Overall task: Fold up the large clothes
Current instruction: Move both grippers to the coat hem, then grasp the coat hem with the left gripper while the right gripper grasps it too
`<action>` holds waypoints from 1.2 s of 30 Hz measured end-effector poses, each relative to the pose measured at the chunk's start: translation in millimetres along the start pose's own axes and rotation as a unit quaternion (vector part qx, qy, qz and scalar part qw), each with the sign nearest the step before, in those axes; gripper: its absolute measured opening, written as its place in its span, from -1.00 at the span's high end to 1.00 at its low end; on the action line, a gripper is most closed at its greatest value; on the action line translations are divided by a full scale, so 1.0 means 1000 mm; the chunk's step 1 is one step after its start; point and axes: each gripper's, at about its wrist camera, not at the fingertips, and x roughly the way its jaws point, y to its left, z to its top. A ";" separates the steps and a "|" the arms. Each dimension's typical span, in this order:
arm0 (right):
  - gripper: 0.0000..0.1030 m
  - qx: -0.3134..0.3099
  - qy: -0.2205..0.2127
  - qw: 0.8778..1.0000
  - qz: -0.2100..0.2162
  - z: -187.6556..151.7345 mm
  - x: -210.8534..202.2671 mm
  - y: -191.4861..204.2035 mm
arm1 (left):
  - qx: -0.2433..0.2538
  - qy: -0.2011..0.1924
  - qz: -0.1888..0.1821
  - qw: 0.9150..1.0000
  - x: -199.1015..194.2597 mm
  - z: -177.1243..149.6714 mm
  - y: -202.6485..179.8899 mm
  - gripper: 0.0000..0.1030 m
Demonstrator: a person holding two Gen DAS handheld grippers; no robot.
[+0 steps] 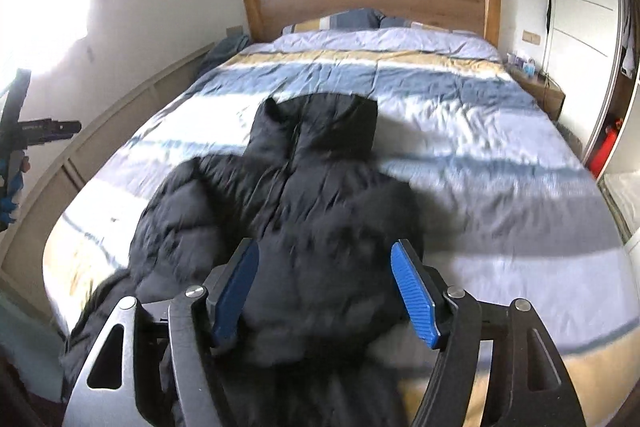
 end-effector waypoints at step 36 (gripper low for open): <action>0.65 0.155 0.041 0.979 0.127 0.169 0.457 -0.089 | -0.111 0.111 -0.173 0.972 0.479 0.112 -0.056 0.67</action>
